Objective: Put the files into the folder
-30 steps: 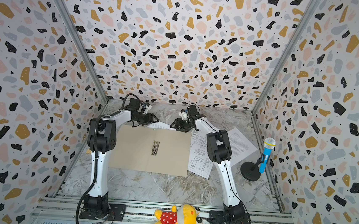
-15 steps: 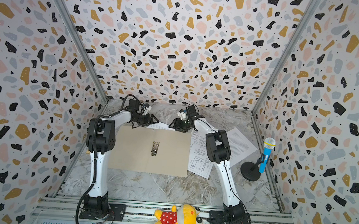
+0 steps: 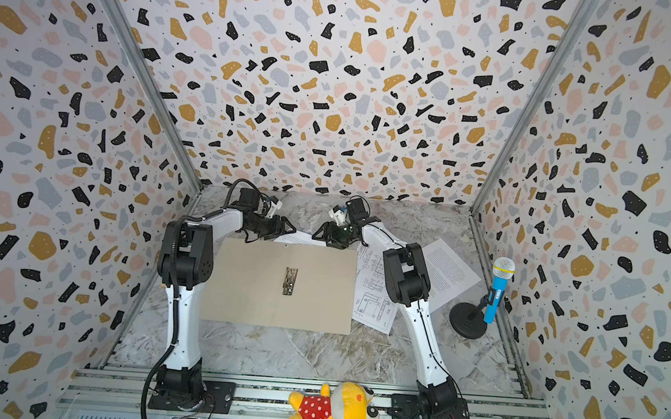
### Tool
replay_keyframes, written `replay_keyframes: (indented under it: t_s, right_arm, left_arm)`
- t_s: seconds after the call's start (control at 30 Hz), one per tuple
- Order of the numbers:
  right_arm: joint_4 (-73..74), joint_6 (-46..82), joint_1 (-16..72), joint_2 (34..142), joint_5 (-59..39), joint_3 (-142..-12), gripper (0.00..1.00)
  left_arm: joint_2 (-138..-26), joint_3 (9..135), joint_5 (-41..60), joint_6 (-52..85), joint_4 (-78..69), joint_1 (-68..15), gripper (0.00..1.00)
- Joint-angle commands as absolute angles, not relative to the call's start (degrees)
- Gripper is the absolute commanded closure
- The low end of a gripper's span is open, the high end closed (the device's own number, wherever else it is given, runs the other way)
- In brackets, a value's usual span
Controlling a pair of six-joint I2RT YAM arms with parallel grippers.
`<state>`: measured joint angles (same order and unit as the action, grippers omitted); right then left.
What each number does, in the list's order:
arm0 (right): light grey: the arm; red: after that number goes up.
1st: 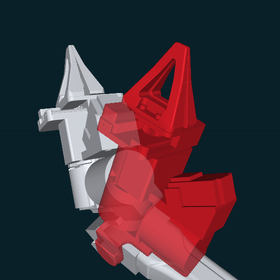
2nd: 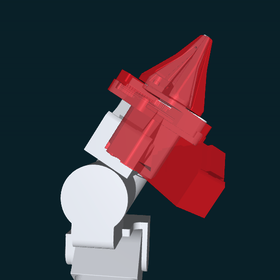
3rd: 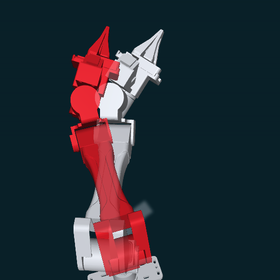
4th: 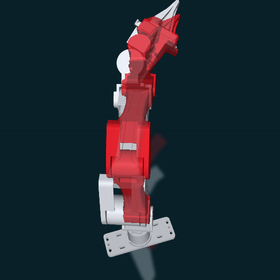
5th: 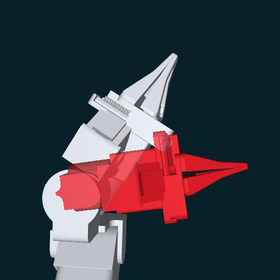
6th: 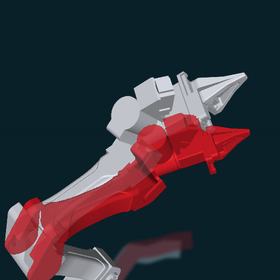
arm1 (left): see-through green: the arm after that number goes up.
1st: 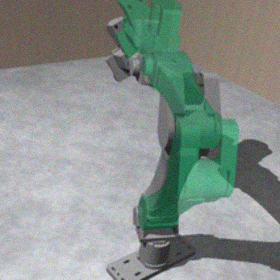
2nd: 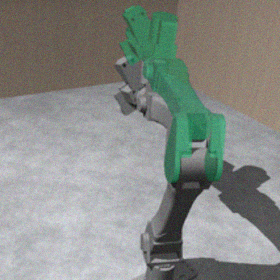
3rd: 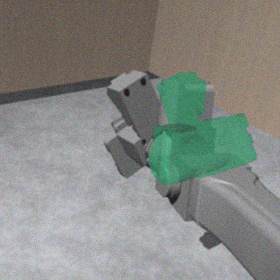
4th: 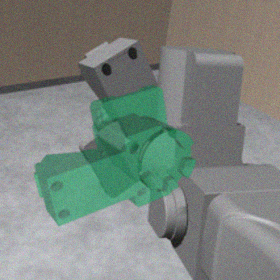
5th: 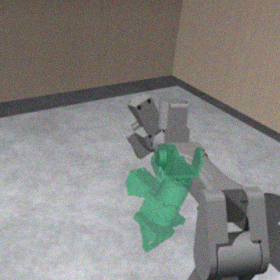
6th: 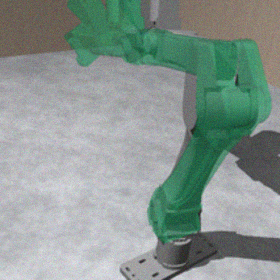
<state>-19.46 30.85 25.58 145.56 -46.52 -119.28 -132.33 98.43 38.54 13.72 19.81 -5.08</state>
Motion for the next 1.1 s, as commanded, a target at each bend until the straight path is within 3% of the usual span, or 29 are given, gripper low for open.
replay_keyframes:
  t_s: [0.0,0.73,1.07]
  right_arm:
    - [-22.97,27.04,25.95,146.15,-47.65,-118.59,0.31]
    - [-25.85,15.37,25.44,148.55,-51.33,-125.32,0.28]
    - [-31.84,8.8,25.22,149.47,-51.06,-129.31,0.37]
  left_arm:
    - [-130.1,97.48,39.8,14.83,19.03,-4.62,0.32]
    - [-127.65,94.59,42.36,17.24,15.16,-4.04,0.32]
    - [-126.97,93.53,43.07,17.95,14.15,-3.56,0.32]
